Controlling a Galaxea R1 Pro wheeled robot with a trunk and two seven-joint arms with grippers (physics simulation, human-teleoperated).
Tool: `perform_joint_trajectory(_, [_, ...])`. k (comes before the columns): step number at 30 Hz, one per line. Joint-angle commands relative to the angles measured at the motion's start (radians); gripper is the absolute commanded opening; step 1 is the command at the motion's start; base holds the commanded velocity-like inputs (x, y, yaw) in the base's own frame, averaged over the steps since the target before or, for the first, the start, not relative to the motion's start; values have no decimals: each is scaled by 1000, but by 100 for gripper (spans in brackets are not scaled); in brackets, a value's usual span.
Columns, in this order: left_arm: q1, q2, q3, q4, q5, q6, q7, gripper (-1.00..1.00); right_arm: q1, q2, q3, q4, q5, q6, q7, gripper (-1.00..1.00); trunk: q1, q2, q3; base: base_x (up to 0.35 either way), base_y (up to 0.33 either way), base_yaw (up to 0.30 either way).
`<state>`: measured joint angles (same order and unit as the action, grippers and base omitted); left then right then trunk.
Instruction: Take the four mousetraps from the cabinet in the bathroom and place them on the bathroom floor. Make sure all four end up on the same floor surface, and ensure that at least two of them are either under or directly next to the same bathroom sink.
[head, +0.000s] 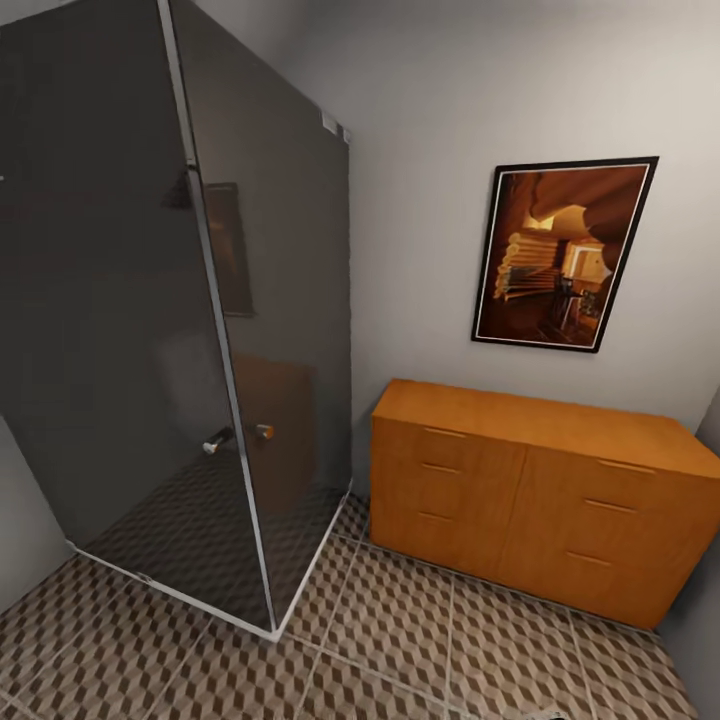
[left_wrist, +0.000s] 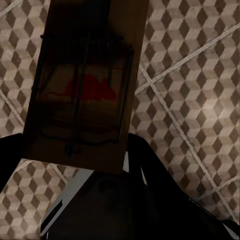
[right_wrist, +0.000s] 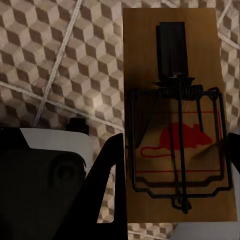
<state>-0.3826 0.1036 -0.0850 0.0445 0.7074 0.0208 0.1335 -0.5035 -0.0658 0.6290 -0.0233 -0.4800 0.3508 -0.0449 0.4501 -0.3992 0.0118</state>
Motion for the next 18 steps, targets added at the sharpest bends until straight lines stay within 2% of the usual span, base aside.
perform_joint_trajectory(1, [-1,-3,-9,1,3,-2,3,-100,0,0,8,-2,-11,6,-4,-100,0,-1,0,-223,186,254])
perform_joint_trajectory(2, [-1,-9,-9,1,4,-24,3,-100,1,0,9,-2,-10,6,-3,-100,0,-1,1,-241,192,167])
perform_joint_trajectory(7, [0,-13,-9,1,5,-41,3,-100,7,1,11,-2,-9,7,-4,-100,0,-1,7,-238,167,137])
perform_joint_trajectory(13, [1,-16,-9,1,5,-49,3,-100,12,2,13,-3,-1,7,-7,-100,0,-1,16,-87,47,134])
perform_joint_trajectory(15, [8,-18,-9,2,5,-58,3,-100,17,4,13,-2,30,7,-9,-100,0,-1,18,-18,10,160])
perform_joint_trajectory(18, [25,-19,-9,2,4,-65,2,-100,27,6,12,-1,98,7,-10,-100,0,-1,22,-6,3,177])
